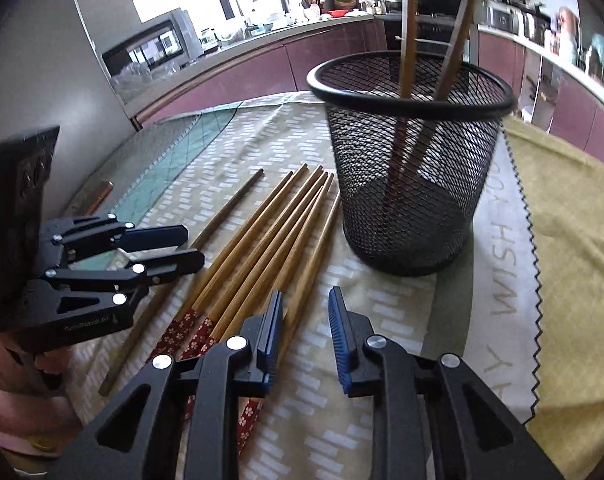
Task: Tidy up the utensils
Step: 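Return the right gripper to the chopsticks and grasp another one, then raise the chopstick upright and release it into the mesh cup with the right gripper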
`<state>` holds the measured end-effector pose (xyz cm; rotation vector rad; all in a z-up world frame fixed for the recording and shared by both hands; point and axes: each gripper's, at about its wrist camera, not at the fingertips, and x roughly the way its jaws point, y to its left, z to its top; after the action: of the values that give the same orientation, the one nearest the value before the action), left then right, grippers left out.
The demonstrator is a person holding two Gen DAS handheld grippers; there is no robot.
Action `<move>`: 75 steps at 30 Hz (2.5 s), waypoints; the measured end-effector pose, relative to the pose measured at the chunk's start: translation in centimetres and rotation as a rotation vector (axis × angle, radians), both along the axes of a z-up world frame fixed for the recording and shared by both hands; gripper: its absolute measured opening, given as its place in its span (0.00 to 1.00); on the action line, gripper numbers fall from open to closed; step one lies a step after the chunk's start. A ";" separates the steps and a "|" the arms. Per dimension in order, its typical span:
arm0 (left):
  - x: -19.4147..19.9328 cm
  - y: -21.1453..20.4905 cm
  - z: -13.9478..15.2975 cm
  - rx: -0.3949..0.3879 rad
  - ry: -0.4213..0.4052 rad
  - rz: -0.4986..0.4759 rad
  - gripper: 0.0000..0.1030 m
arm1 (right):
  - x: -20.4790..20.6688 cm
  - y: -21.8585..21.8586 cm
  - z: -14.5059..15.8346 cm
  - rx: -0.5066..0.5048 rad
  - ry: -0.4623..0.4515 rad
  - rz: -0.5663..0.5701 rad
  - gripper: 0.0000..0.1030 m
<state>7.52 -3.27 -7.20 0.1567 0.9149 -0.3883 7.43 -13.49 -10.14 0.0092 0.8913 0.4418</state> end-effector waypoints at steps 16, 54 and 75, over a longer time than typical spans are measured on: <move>0.4 1.0 0.2 -0.065 0.014 0.079 0.08 | 0.3 -1.8 -0.3 0.084 0.021 -0.072 0.06; -0.7 -0.8 1.6 -0.054 -0.022 -0.063 0.07 | -1.3 -2.1 2.6 0.118 -0.048 0.062 0.06; -3.3 1.0 15.2 -0.327 -0.285 -0.156 0.07 | -2.3 -9.2 11.4 0.339 -0.294 -0.017 0.06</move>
<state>4.26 -2.28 7.95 -0.0184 0.5502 -0.6376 5.09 -22.72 1.22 0.2564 0.5200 0.5585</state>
